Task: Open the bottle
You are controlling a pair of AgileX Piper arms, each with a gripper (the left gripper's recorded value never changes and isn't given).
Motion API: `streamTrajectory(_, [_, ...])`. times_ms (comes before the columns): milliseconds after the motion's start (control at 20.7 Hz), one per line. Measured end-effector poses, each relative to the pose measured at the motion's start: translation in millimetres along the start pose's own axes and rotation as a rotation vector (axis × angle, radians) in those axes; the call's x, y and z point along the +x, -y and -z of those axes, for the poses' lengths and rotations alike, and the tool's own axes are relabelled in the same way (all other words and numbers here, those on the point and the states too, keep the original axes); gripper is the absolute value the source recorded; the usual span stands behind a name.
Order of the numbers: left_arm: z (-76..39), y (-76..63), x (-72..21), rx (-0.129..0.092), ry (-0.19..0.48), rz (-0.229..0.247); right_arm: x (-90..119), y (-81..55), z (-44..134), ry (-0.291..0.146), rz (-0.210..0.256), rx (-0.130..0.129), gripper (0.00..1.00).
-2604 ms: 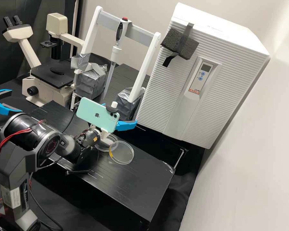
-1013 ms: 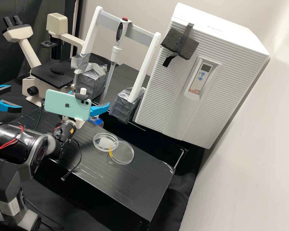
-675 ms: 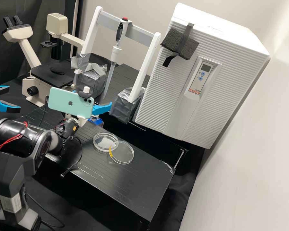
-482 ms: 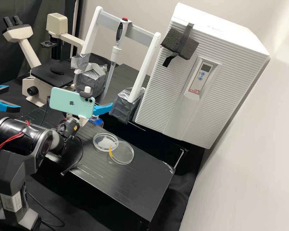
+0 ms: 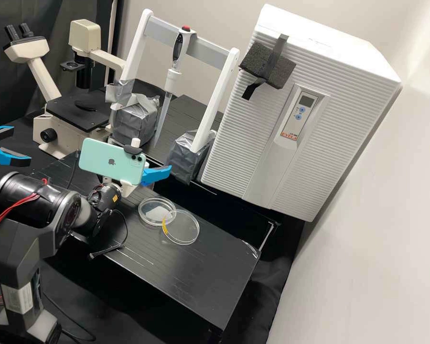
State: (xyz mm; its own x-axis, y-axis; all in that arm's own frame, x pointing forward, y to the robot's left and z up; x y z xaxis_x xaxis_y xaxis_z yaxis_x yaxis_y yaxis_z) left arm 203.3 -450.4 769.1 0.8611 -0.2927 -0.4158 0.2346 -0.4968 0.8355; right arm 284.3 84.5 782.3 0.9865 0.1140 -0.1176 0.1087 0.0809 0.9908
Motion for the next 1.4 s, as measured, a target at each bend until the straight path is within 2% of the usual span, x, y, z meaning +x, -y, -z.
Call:
streamTrajectory(241, [0.5, -2.1, 1.5, 0.005, 0.002, -0.007, -4.1, -1.9, -2.3, 0.008, -0.005, 0.000, 1.00])
streamTrajectory(289, [0.5, -2.1, 1.5, 0.005, 0.002, -0.007, -4.0, -2.3, -2.8, 0.010, -0.006, 0.000, 0.00])
streamTrajectory(820, [0.5, -2.1, 1.5, 0.005, 0.002, -0.007, -4.2, -4.3, -3.8, 0.012, -0.015, 0.006, 0.00])
streamTrajectory(1109, [0.2, -1.9, 1.7, 0.005, 0.004, -0.006, -4.6, 0.5, 1.8, -0.007, 0.003, 0.006, 0.00])
streamTrajectory(1398, [0.2, -1.9, 1.7, 0.005, 0.004, -0.006, -4.2, 1.8, 1.8, -0.009, 0.005, 0.005, 0.00])
